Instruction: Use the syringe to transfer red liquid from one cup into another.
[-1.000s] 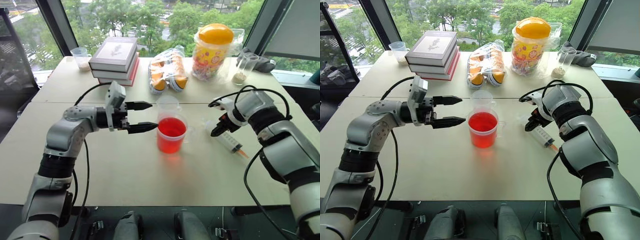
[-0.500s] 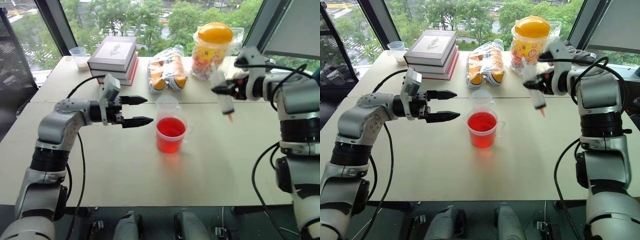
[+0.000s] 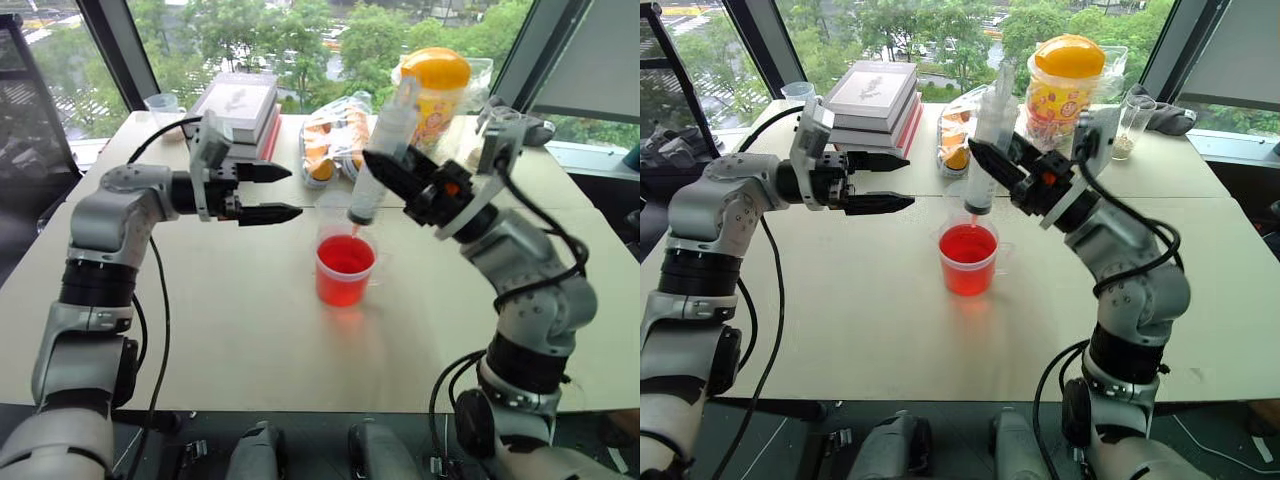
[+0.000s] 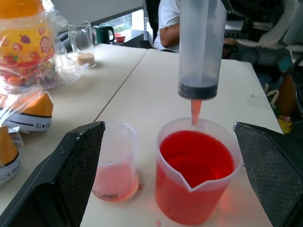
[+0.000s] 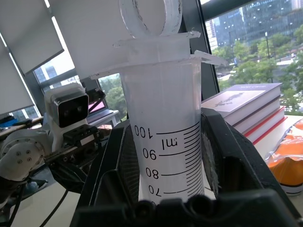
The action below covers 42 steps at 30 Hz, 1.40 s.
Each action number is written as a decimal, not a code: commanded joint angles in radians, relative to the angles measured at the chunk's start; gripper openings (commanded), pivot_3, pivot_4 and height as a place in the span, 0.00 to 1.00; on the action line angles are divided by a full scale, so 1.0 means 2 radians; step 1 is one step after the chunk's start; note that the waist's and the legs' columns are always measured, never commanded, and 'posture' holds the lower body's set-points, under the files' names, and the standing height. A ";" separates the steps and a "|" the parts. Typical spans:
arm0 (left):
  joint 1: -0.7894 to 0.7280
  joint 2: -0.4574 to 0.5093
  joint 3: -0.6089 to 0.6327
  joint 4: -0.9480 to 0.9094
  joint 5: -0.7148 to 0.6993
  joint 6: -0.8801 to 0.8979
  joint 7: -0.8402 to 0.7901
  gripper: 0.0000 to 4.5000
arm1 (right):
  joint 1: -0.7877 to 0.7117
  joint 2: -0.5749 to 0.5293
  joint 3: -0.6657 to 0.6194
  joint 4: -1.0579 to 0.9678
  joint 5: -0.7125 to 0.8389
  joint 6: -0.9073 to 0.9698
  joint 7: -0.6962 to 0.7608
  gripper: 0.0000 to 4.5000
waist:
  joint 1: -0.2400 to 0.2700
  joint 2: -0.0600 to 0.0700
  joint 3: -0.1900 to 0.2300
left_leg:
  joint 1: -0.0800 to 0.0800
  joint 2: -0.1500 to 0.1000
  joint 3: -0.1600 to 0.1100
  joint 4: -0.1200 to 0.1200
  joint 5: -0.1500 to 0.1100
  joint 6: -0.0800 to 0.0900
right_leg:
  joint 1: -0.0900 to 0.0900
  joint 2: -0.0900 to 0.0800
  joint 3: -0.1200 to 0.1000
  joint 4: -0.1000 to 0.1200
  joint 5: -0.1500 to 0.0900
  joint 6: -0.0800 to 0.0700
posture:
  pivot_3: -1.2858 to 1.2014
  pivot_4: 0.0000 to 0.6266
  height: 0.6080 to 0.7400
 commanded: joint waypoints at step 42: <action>-0.098 -0.119 -0.052 0.042 0.006 -0.005 -0.073 0.88 | 0.097 -0.048 0.143 0.057 -0.071 -0.200 -0.025 0.32 | 0.000 0.000 0.000 | 0.001 0.000 -0.001 0.000 0.000 0.000 | 0.001 0.000 0.000 0.000 0.000 0.000 | 0.52 0.24 1.00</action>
